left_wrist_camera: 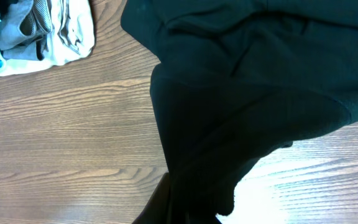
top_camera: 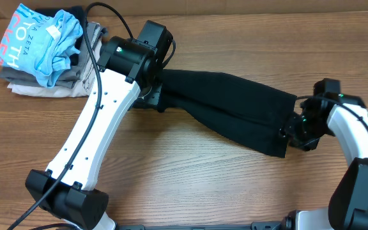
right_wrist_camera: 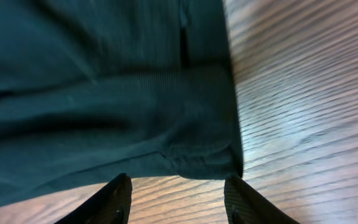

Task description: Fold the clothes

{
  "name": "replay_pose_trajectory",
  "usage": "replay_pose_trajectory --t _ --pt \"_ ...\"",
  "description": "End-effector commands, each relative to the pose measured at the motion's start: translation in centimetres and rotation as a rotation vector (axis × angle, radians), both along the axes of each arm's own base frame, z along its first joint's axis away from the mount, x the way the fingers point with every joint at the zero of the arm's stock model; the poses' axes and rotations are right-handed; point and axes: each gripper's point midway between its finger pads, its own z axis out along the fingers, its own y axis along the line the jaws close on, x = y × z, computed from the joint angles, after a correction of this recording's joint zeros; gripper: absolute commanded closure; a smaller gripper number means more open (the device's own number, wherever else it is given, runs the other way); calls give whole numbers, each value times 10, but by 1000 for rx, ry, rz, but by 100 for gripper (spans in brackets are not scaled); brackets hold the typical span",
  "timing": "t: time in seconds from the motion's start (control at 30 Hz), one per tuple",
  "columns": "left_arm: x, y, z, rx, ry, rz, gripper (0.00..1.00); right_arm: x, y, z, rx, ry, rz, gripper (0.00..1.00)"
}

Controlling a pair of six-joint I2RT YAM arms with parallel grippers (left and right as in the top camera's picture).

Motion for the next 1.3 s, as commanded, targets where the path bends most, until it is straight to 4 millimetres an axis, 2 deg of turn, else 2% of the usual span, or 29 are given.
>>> replay_pose_trajectory --t 0.0,0.3,0.63,0.73,0.87,1.27 --pt "5 2 7 11 -28 -3 96 -6 -7 -8 -65 30 -48 48" --pt "5 2 7 11 -28 -3 96 -15 -8 -24 -79 46 -67 40" --pt "5 0 7 3 -28 -4 96 -18 0 -34 -42 35 -67 40" --pt "6 0 7 1 -32 -4 96 -17 0 -35 -42 30 -67 42" --pt "6 0 7 0 -32 0 96 -15 -1 -35 -43 20 -67 51" --pt "6 -1 7 -3 -37 0 96 -10 -2 -35 -46 0 -66 51"
